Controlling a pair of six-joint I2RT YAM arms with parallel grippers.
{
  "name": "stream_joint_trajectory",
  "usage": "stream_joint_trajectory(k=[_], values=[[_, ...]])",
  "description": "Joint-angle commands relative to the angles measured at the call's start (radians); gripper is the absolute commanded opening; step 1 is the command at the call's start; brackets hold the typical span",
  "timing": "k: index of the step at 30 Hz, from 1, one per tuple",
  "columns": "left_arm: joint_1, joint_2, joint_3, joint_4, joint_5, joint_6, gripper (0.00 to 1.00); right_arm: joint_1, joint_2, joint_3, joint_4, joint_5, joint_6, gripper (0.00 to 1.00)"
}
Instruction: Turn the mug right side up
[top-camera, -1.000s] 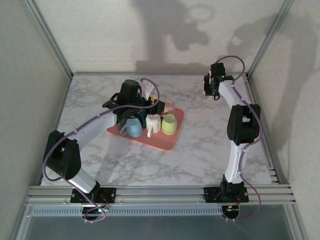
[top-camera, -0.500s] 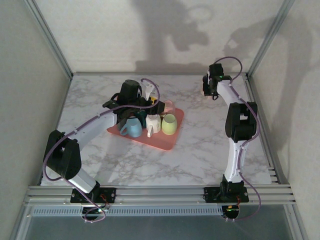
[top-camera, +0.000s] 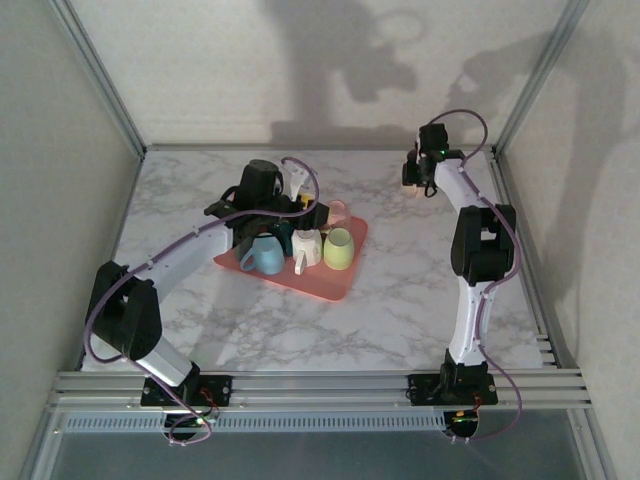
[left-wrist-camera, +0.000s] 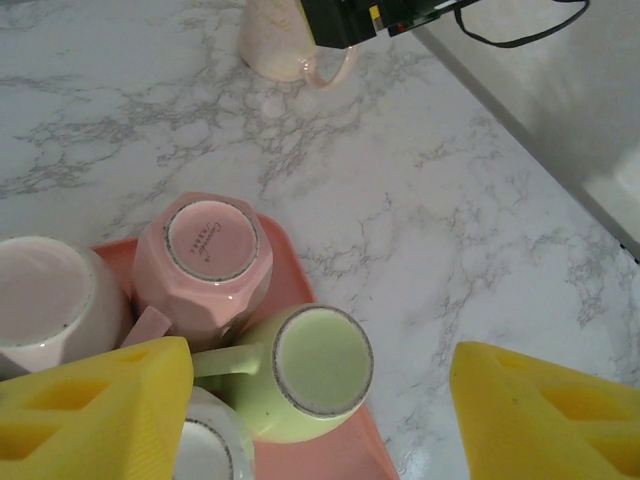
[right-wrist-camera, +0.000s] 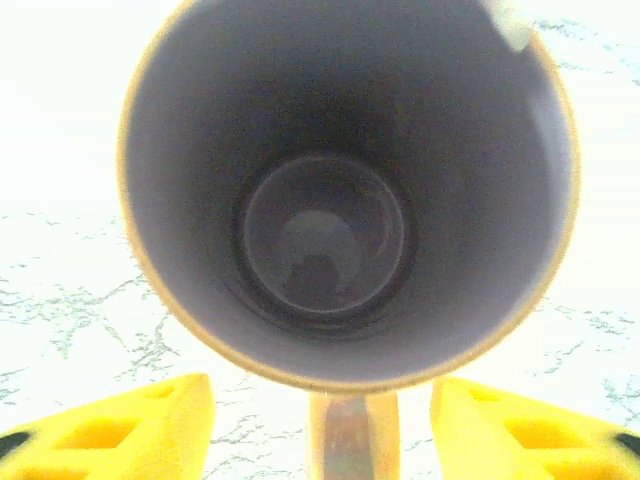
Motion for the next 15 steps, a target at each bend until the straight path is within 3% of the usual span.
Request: stream_joint_trajectory(k=[1,9,15], values=[[-0.009,-0.069,-0.021,-0.024,-0.030,0.017,0.69,-0.006,-0.162,-0.053,-0.009,0.015,0.026,0.62],[-0.007,-0.182,-0.093,-0.093,-0.109,0.038,0.69,-0.006,-0.563,-0.388,-0.052,-0.130,0.103,0.62],[-0.009,-0.278,-0.180,-0.137,-0.175,0.005,0.68,0.013,-0.771,-0.551,-0.182,-0.360,0.161,0.60]])
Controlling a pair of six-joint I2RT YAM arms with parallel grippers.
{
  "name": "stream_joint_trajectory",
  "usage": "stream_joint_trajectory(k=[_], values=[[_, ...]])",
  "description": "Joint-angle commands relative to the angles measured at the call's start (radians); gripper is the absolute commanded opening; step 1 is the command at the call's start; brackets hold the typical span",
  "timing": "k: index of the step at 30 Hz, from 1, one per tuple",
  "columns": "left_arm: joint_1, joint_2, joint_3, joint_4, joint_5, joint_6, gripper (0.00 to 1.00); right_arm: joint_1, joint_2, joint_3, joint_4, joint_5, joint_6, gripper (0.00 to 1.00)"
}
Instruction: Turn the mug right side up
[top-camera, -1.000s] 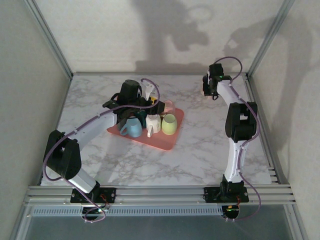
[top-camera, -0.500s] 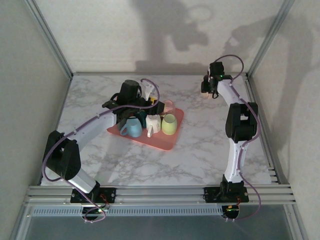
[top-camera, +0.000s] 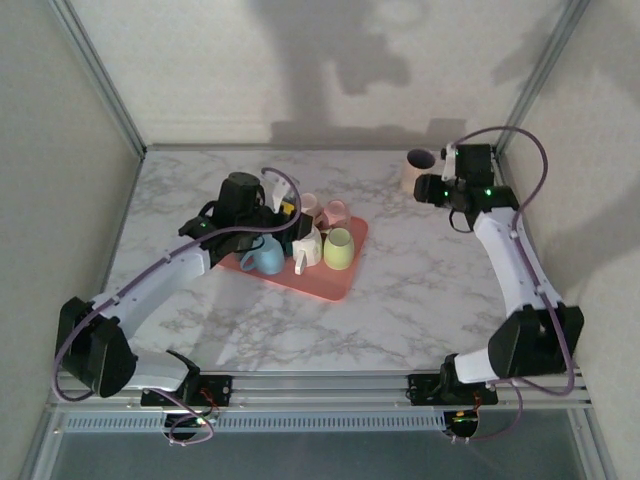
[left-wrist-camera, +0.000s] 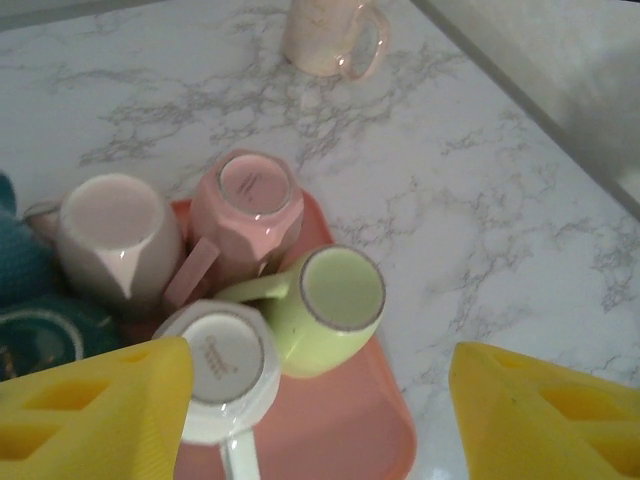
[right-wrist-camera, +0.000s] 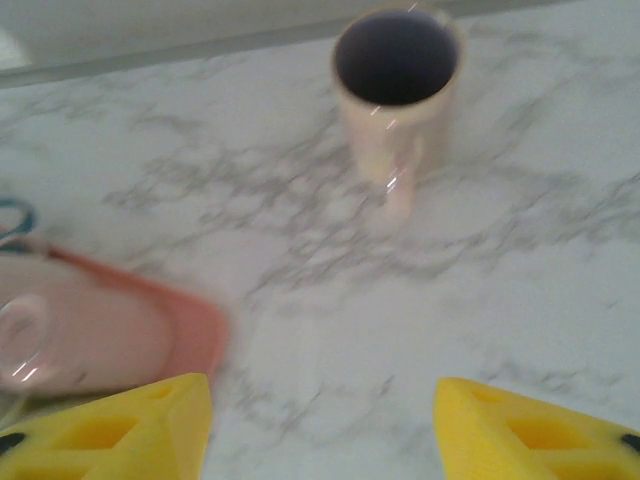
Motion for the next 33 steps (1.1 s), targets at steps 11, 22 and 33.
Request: stream_joint_trajectory(k=[11,22,33], values=[[-0.038,-0.124,-0.160,-0.139,-0.196,-0.190,0.57,0.098,-0.171,-0.209,-0.136,-0.470,0.242,0.56],[-0.154,-0.027,-0.162,-0.177,-0.353,-0.279,0.52,0.097,-0.155,-0.240,-0.115,-0.535,0.234,0.56],[-0.192,0.141,-0.096,-0.183,-0.371,-0.285,0.49,0.097,-0.114,-0.238,-0.076,-0.557,0.240,0.56]])
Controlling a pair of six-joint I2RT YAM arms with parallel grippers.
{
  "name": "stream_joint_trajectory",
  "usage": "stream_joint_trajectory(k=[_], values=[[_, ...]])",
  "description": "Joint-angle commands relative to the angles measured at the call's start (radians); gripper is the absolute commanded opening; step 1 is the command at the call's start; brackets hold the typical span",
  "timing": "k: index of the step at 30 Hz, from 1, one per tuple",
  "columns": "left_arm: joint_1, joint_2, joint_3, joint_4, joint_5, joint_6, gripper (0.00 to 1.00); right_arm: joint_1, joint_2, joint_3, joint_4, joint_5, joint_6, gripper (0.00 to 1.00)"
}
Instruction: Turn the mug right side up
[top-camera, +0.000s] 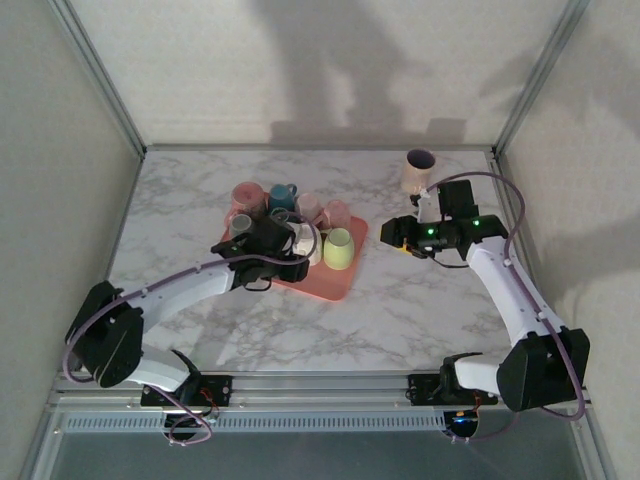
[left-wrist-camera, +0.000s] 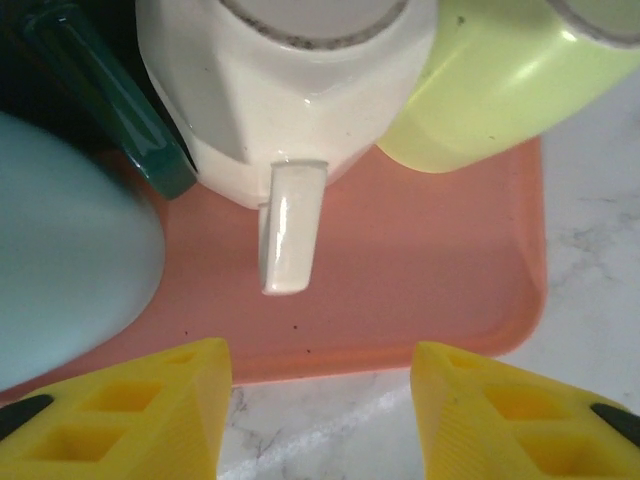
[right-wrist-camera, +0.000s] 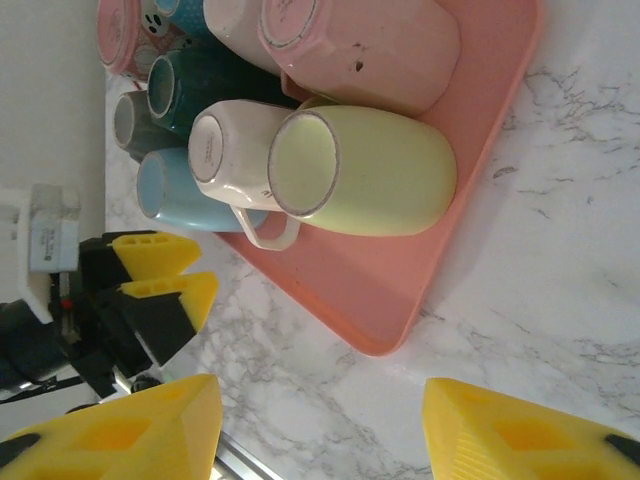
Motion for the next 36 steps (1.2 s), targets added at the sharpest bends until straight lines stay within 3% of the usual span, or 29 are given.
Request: stream_joint_trajectory(k=[1,36], values=[[-0.011,0.048,0.055,-0.026,-0.038,-0.023,0.49,0.003,0.012,-0.004,0.020,-0.034,0.011,0.56],[-0.025,0.195,0.039,0.149,-0.114,-0.068,0.37,0.004,0.069,0.037,0.007,-0.036,-0.011,0.56]])
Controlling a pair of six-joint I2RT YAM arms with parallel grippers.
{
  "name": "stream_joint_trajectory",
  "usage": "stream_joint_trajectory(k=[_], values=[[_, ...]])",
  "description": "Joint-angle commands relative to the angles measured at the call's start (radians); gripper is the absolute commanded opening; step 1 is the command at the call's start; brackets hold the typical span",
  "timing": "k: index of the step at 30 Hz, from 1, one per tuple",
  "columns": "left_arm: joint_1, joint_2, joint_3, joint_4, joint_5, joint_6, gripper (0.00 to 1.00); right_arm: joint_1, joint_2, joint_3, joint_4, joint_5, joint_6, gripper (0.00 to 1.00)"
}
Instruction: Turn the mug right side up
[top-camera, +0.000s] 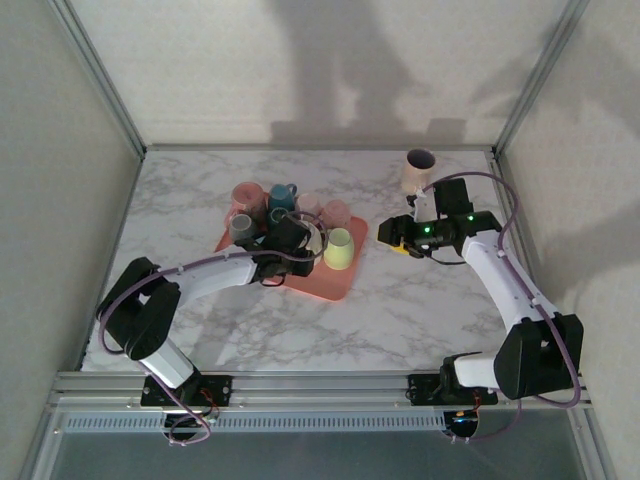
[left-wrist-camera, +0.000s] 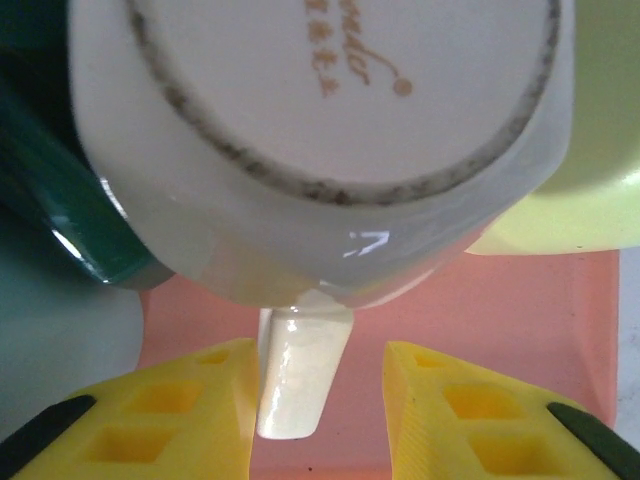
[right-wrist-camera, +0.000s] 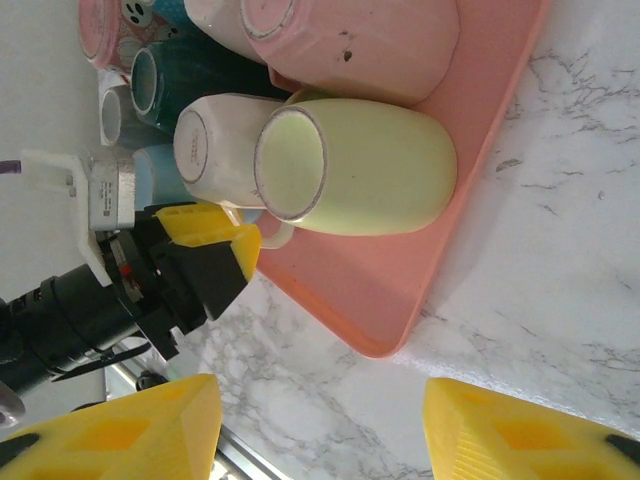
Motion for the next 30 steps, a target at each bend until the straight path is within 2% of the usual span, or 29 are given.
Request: stream_joint_trajectory(k=[1,5,11,13,15,16,23,30], values=[[-0.009,0.023,0.006,0.013,-0.035,-0.009,0.37,0.003,0.011,0.035,-0.003,-0.015,-0.013,0.56],[-0.019,0.023,-0.003,0.028,-0.055,-0.008,0.37,0.004,0.020,0.044,-0.009,-0.016,-0.013,0.56],[-0.022,0.015,-0.015,0.049,-0.087,-0.005,0.30,0.004,0.015,0.049,-0.009,-0.014,-0.011,0.56],[-0.022,0.019,-0.011,0.048,-0.088,-0.003,0.25,0.003,0.011,0.049,-0.012,-0.012,-0.012,0.56],[-0.023,0.022,-0.006,0.045,-0.089,0.004,0.15,0.004,0.010,0.051,-0.015,-0.013,-0.014,0.56],[-0.026,0.018,-0.008,0.048,-0.092,0.005,0.13,0.004,0.008,0.051,-0.016,-0.012,-0.014,0.56],[-0.037,-0.036,-0.026,0.062,-0.117,0.002,0.10,0.004,-0.007,0.048,-0.020,-0.013,-0.014,0.55],[-0.040,-0.095,-0.012,0.057,-0.050,0.004,0.08,0.003,-0.033,0.036,-0.022,-0.010,-0.008,0.55]])
